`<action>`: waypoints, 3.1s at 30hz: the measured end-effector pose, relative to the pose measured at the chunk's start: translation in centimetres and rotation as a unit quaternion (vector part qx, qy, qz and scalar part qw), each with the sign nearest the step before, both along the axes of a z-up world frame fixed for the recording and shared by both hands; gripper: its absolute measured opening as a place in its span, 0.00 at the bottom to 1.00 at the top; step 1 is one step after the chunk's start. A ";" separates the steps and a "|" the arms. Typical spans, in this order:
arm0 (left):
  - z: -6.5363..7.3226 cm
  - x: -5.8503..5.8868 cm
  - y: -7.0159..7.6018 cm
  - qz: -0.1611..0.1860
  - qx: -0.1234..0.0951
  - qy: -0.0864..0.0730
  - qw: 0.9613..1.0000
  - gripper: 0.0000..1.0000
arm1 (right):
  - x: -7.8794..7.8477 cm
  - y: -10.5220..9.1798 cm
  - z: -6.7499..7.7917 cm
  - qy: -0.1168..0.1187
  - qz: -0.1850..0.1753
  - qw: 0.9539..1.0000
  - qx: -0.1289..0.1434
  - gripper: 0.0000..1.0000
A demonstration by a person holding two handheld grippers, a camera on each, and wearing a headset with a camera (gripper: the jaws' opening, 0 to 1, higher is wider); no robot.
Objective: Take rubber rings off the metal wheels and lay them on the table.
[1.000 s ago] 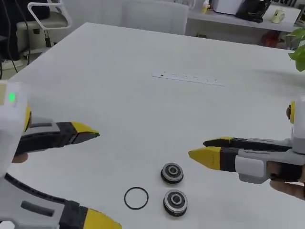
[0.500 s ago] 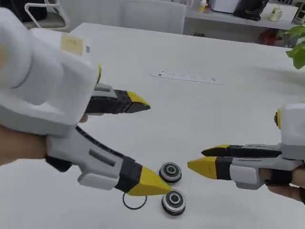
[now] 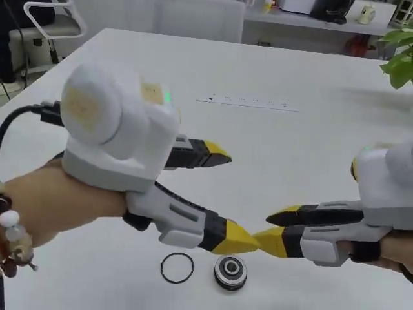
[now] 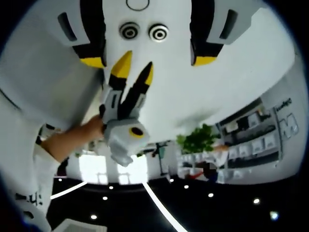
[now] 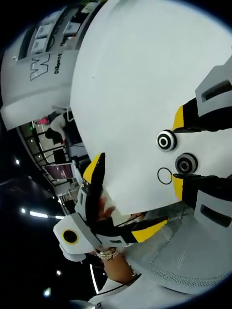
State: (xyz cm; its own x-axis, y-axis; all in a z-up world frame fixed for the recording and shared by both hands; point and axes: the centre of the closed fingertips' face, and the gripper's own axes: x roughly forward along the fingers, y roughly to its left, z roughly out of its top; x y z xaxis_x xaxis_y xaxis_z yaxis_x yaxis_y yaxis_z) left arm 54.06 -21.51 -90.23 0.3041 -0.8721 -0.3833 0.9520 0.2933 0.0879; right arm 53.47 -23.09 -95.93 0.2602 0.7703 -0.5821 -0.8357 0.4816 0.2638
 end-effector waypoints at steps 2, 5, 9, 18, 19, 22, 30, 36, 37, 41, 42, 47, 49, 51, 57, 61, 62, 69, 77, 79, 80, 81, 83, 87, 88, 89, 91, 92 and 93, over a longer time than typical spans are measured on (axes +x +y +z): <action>-0.8 0.8 0.3 0.034 -0.022 0.019 0.999 0.65 | -0.1 -0.1 -0.4 0.002 0.005 1.000 -0.007 0.32; -2.0 0.8 0.8 0.039 -0.021 0.043 0.998 0.62 | -0.3 -0.1 -1.1 0.009 0.011 1.000 -0.015 0.32; -3.4 0.5 1.1 0.034 -0.012 0.040 0.999 0.55 | -1.1 0.0 -2.4 0.026 0.024 0.999 -0.029 0.33; -5.8 -1.5 0.0 -0.002 0.007 0.063 0.998 0.43 | -2.8 0.5 -4.5 0.001 0.083 0.993 -0.080 0.32; -6.0 -1.6 -0.2 -0.003 0.007 0.067 0.998 0.42 | -2.9 0.6 -4.6 0.005 0.084 0.993 -0.080 0.32; -6.9 -2.3 -0.9 -0.015 0.016 0.071 0.997 0.36 | -3.2 0.9 -5.1 0.003 0.093 0.992 -0.086 0.32; -9.0 -2.9 -1.0 -0.023 0.056 0.066 0.996 0.29 | -3.4 1.1 -5.9 -0.002 0.104 0.990 -0.099 0.28; -9.7 -2.9 -0.8 -0.028 0.073 0.063 0.995 0.21 | -3.3 1.0 -6.2 -0.010 0.108 0.988 -0.109 0.27; -9.7 -2.9 -0.8 -0.026 0.072 0.064 0.995 0.20 | -3.3 1.1 -6.2 -0.011 0.107 0.988 -0.107 0.26; -10.0 -2.8 -0.7 -0.027 0.079 0.056 0.995 0.17 | -3.1 1.1 -6.2 -0.016 0.106 0.988 -0.107 0.24; -10.0 -2.8 -0.8 -0.028 0.079 0.056 0.995 0.17 | -3.1 1.1 -6.3 -0.017 0.106 0.988 -0.109 0.24; -10.1 -2.8 -0.7 -0.032 0.081 0.056 0.995 0.15 | -3.1 1.1 -6.4 -0.021 0.112 0.987 -0.112 0.21; -10.1 -2.8 -0.7 -0.032 0.081 0.055 0.995 0.15 | -3.2 1.2 -6.3 -0.027 0.118 0.986 -0.113 0.20; -10.1 -2.8 -0.8 -0.032 0.080 0.055 0.995 0.15 | -3.2 1.2 -6.4 -0.031 0.121 0.985 -0.116 0.20; -10.0 -2.7 -0.8 -0.030 0.078 0.056 0.995 0.14 | -3.1 0.8 -6.4 -0.036 0.126 0.984 -0.124 0.14; -10.0 -2.7 -0.8 -0.027 0.077 0.057 0.995 0.14 | -3.1 0.7 -6.3 -0.041 0.133 0.982 -0.129 0.10; -10.0 -2.6 -0.8 -0.027 0.077 0.057 0.995 0.14 | -3.1 0.6 -6.4 -0.042 0.133 0.982 -0.130 0.08; -9.9 -2.7 -0.8 -0.026 0.068 0.061 0.995 0.14 | -2.7 0.4 -6.4 -0.044 0.126 0.982 -0.134 0.00; -9.8 -2.7 -0.7 -0.024 0.069 0.062 0.995 0.14 | -2.3 0.1 -6.2 0.039 0.059 0.993 -0.097 0.00; -9.8 -2.7 -0.7 -0.024 0.068 0.062 0.995 0.14 | -2.3 0.0 -6.1 0.062 0.042 0.993 -0.086 0.00; -9.8 -2.7 -0.8 -0.024 0.068 0.063 0.995 0.14 | -2.3 -0.1 -6.1 0.070 0.036 0.993 -0.084 0.00; -9.8 -2.7 -0.7 -0.024 0.068 0.062 0.995 0.14 | -2.2 -0.1 -6.1 0.074 0.033 0.993 -0.082 0.00; -9.8 -2.7 -0.7 -0.023 0.068 0.062 0.995 0.14 | -2.2 -0.1 -6.1 0.080 0.027 0.993 -0.078 0.00; -9.8 -2.7 -0.7 -0.023 0.069 0.062 0.995 0.14 | -2.2 -0.1 -5.9 0.099 0.013 0.993 -0.062 0.00; -9.8 -2.7 -0.7 -0.022 0.069 0.062 0.995 0.14 | -2.2 -0.2 -5.8 0.104 0.010 0.993 -0.059 0.00; -9.8 -2.7 -0.7 -0.022 0.069 0.061 0.995 0.14 | -2.1 -0.2 -5.7 0.107 0.007 0.993 -0.055 0.00; -9.8 -2.7 -0.7 -0.022 0.069 0.061 0.995 0.14 | -2.1 -0.1 -5.6 0.116 0.001 0.992 -0.044 0.00; -9.8 -2.7 -0.7 -0.022 0.069 0.061 0.995 0.14 | -2.1 0.0 -5.5 0.121 -0.003 0.992 -0.037 0.00; -9.8 -2.8 -0.7 -0.022 0.069 0.062 0.995 0.14 | -2.0 0.0 -5.4 0.121 -0.007 0.992 -0.037 0.00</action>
State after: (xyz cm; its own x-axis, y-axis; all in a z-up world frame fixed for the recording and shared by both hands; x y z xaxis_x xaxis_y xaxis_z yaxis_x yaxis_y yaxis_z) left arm 51.31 -22.17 -100.07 0.2095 -0.8200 -0.5327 0.9698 0.2439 0.0061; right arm 51.51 -23.13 -101.38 0.1169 0.7210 -0.6830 -0.7452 0.5183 0.4195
